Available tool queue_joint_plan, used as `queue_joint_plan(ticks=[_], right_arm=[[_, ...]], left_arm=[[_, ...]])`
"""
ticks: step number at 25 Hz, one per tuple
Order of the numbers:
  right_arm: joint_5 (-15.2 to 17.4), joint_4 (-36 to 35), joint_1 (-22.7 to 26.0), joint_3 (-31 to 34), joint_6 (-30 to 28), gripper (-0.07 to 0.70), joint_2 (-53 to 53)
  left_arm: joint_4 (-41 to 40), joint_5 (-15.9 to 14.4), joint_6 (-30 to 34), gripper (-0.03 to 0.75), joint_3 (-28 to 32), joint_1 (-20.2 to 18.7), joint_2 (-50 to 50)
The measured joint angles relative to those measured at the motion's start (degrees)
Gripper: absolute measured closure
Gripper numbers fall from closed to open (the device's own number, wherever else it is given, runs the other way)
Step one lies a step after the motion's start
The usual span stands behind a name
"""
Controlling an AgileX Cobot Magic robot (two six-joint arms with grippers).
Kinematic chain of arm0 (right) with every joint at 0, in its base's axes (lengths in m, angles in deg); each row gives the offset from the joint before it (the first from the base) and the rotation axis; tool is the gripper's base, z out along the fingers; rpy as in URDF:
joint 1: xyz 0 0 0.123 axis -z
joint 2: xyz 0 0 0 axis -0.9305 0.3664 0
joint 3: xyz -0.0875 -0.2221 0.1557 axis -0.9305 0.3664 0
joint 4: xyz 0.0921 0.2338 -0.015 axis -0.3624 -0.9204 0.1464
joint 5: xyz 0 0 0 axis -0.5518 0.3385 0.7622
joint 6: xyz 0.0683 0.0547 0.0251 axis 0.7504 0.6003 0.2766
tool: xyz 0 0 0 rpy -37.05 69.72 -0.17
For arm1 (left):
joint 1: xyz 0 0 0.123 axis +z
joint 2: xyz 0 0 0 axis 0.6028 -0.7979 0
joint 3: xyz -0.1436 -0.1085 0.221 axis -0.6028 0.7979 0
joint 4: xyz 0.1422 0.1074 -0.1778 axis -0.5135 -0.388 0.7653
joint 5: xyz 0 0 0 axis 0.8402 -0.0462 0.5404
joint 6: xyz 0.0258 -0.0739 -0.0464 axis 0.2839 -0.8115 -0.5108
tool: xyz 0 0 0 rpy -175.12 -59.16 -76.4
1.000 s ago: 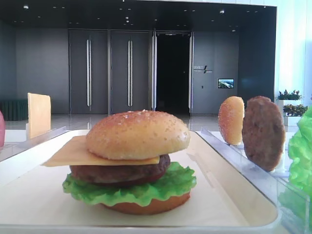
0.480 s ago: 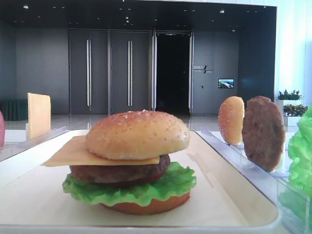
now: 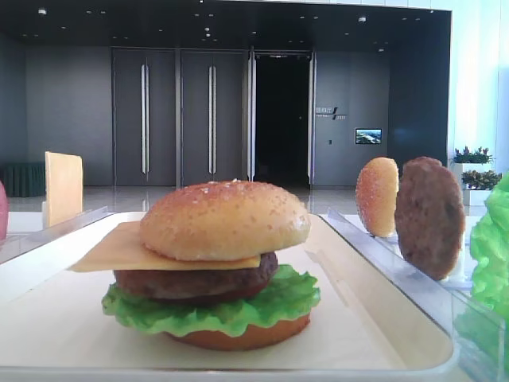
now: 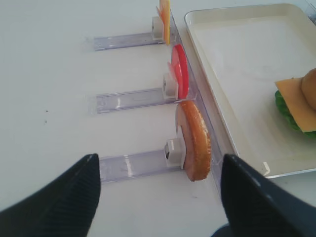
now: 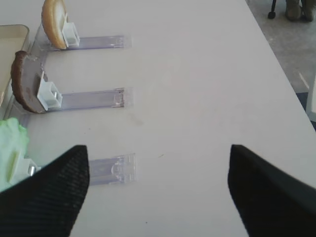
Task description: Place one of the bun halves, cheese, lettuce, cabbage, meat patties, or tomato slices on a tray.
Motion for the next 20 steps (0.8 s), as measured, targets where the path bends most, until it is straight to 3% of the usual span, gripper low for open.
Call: queue_joint_plan(ticks=[20], right_arm=[[-0.05,-0.04,0.0,0.0,0.0,0.055,0.0]], left_arm=[[0.0,0.0,0.0,0.139,0.0,0.0,0.0]])
